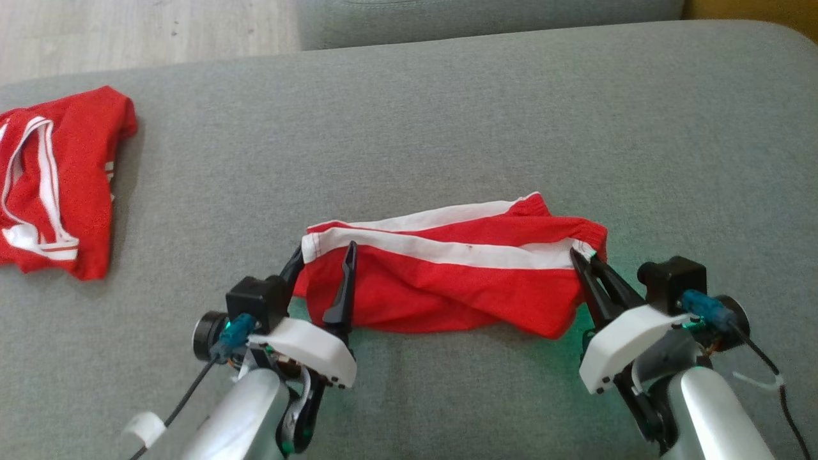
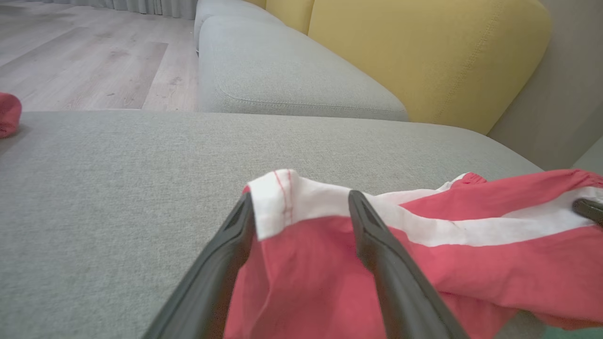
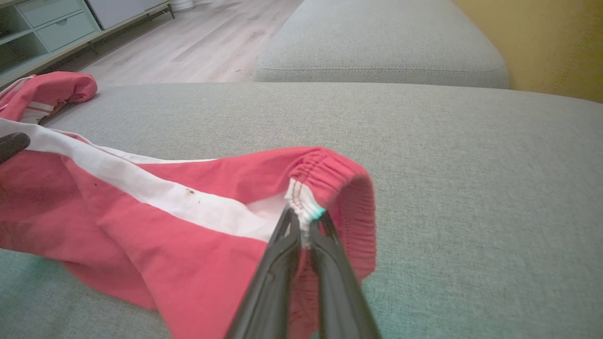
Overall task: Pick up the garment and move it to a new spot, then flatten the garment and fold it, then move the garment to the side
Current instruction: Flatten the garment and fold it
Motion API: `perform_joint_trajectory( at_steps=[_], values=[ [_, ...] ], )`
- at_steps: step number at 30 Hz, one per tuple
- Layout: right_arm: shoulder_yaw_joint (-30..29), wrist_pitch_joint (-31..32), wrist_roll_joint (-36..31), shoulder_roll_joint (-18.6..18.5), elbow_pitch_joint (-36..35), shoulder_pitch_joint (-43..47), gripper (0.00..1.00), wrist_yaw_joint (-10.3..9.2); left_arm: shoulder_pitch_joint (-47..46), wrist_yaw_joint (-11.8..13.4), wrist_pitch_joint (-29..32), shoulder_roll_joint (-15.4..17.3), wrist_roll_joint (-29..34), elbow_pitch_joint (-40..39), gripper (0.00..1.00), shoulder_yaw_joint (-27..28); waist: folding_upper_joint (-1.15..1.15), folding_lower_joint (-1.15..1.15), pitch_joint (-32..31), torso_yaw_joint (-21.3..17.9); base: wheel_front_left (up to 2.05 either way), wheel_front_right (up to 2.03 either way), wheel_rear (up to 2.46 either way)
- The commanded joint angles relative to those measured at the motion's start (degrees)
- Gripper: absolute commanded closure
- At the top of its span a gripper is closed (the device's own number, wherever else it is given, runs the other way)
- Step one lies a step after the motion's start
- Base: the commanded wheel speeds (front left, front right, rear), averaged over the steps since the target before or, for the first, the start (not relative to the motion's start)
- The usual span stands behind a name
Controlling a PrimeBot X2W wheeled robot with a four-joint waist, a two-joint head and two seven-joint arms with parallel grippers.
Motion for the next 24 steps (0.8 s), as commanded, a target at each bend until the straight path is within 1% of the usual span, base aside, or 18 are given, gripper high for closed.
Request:
perform_joint_trajectory(
  at_steps=[1,5,12,17,21,23,24],
  values=[
    [0.8,-0.6,-0.4,0.5,-1.7,0.2,1.00,-0.04,-0.7,0.0,-1.0,0.2,0.2,-1.7,0.00,1.3,0.00,0.00,-0.2,0.4,0.00,0.00,0.00],
    [0.5,-0.6,-0.5,0.7,-1.8,0.7,1.00,-0.04,0.3,0.2,-1.2,0.0,0.1,-2.4,0.00,0.9,0.00,0.00,-0.3,0.8,0.00,0.00,0.00],
    [-0.4,-0.4,-0.6,0.7,-2.4,2.0,1.00,-0.04,1.8,2.0,-1.4,-0.1,0.2,-6.1,0.00,0.7,0.00,0.00,-0.6,1.2,0.00,0.00,0.00],
    [-0.1,0.0,-0.7,0.8,-2.8,2.2,1.00,-0.04,1.2,2.6,0.0,0.2,-0.3,-6.7,0.01,1.0,0.00,0.00,-0.6,0.6,0.00,0.00,0.00],
    [0.4,0.1,-0.5,0.9,-2.9,1.9,1.00,-0.04,-0.1,2.6,1.1,0.4,-1.0,-4.9,0.30,1.4,0.00,0.00,-0.4,0.0,0.00,0.00,0.00],
    [0.5,0.1,-0.5,0.9,-2.9,1.8,1.00,-0.04,-0.9,2.9,1.3,0.3,-1.3,-4.1,0.37,1.9,0.00,0.00,-0.3,-0.2,0.00,0.00,0.00],
    [0.6,0.1,-0.4,0.9,-2.9,1.7,1.00,-0.04,-1.4,2.9,1.4,0.3,-1.4,-3.6,0.45,2.0,0.00,0.00,-0.3,-0.3,0.00,0.00,0.00]
  ],
)
